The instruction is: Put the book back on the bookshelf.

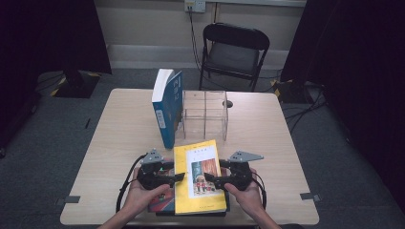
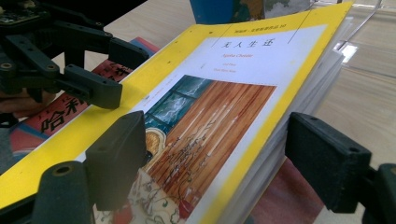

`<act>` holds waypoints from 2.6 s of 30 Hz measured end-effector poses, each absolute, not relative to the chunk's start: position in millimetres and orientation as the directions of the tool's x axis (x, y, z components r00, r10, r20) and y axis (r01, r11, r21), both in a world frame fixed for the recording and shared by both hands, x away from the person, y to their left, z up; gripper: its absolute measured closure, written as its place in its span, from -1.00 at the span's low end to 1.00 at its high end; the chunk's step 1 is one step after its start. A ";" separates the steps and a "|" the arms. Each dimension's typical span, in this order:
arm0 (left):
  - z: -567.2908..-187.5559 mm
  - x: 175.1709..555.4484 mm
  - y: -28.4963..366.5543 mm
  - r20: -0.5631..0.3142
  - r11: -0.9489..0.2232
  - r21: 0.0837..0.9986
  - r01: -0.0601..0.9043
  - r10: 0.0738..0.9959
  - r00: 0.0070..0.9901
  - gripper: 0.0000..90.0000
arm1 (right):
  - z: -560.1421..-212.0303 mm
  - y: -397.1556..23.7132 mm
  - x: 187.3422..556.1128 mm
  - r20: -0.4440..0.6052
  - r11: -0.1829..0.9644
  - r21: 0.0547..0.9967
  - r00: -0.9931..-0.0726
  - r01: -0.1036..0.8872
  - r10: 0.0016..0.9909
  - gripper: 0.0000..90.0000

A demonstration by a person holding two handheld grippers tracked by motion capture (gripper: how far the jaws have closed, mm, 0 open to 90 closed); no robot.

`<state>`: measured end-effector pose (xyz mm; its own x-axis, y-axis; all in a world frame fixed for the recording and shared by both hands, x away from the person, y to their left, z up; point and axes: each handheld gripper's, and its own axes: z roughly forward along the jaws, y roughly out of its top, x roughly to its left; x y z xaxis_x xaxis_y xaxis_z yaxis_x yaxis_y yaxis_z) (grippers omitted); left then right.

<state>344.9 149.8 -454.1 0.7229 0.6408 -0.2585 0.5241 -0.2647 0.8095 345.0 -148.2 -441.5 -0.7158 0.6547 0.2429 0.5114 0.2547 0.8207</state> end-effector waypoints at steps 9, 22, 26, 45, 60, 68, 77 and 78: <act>-454.7 344.5 150.1 -0.260 -0.260 0.812 0.522 0.640 0.723 -0.24 | -442.7 -147.5 340.2 0.264 0.262 0.807 -0.720 0.530 0.642 -0.59; -447.8 342.5 147.8 -0.258 -0.307 0.778 0.549 0.639 0.724 -0.22 | -451.4 -141.3 345.5 0.216 0.316 0.787 -0.718 0.529 0.662 -0.76; -446.2 339.6 148.4 -0.257 -0.328 0.768 0.550 0.629 0.734 -0.23 | -451.6 -137.5 347.3 0.213 0.313 0.786 -0.709 0.533 0.672 -0.80; -448.6 336.1 151.2 -0.262 -0.321 0.779 0.539 0.614 0.745 -0.22 | -434.1 -148.7 350.4 0.307 0.176 0.826 -0.689 0.535 0.657 -0.33; -449.5 341.3 151.0 -0.273 -0.311 0.782 0.540 0.607 0.746 -0.20 | -440.1 -135.2 359.1 0.288 0.293 0.790 -0.748 0.538 0.598 -0.03; -447.4 348.9 153.2 -0.311 -0.293 0.760 0.580 0.619 0.721 0.01 | -441.0 -126.1 394.7 0.350 0.300 0.765 -0.759 0.569 0.549 0.28; -448.1 348.5 153.2 -0.306 -0.289 0.767 0.573 0.619 0.723 0.02 | -442.6 -121.4 396.1 0.365 0.317 0.761 -0.778 0.566 0.512 0.42; -448.3 348.4 153.3 -0.309 -0.286 0.767 0.574 0.620 0.722 0.02 | -442.6 -121.5 395.5 0.368 0.314 0.761 -0.776 0.568 0.512 0.47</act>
<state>348.4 153.3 -448.3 0.7218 0.6195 -0.3086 0.5738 -0.2864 0.7673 395.5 -121.5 -442.6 -0.7763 0.5116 0.3683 0.5679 0.3138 0.7609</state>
